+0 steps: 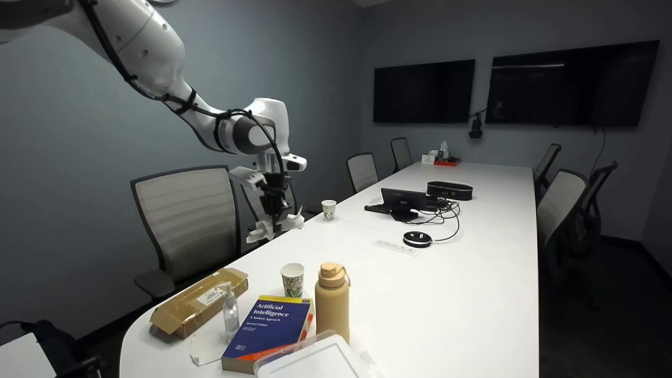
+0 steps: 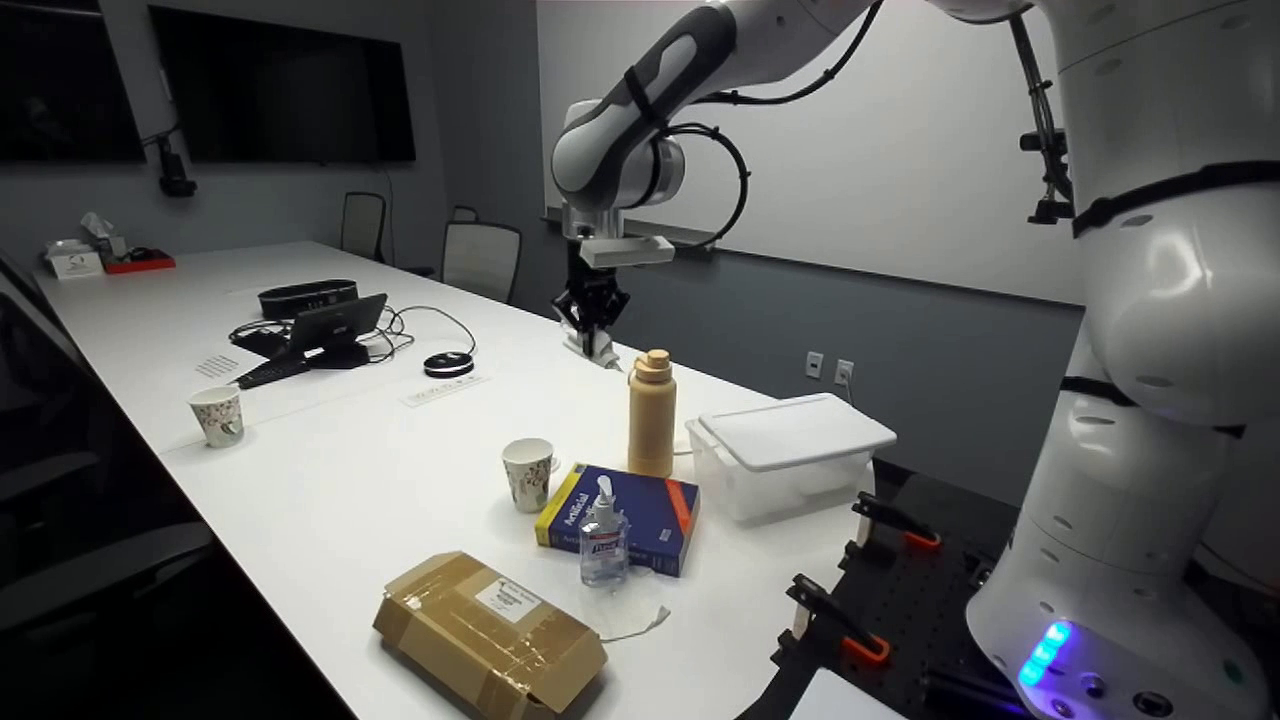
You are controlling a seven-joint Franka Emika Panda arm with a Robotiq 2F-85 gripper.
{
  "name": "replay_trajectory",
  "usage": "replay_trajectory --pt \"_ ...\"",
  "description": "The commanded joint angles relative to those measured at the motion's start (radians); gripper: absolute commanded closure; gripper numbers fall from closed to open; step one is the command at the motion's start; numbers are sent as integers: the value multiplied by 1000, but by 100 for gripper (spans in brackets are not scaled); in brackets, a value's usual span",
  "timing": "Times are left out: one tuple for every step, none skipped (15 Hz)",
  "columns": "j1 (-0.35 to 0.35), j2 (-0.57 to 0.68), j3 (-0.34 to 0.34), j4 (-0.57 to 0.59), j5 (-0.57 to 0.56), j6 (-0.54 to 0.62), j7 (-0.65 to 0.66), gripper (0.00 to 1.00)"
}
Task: Use the paper towel to wipe the brown bottle
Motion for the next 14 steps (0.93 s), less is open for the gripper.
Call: replay_trajectory --pt "2 57 67 18 52 16 -162 99" --pt "11 84 80 29 41 22 -193 99" --pt "12 108 94 39 38 24 -228 99" --pt "19 141 103 52 25 30 -250 99" --pt "25 173 111 68 17 32 -269 99" --pt "31 203 119 82 15 36 -289 99" --pt "39 235 124 100 6 40 -301 99" --pt "47 267 129 121 1 39 -313 99" --pt "55 301 132 143 -7 40 -320 99" --pt "62 329 136 163 -12 38 -326 99" --pt "67 363 139 188 -13 36 -329 99" --pt "72 393 144 211 -12 29 -337 99" --pt "79 424 146 237 -14 26 -337 99" --pt "85 453 148 262 -16 23 -335 99"
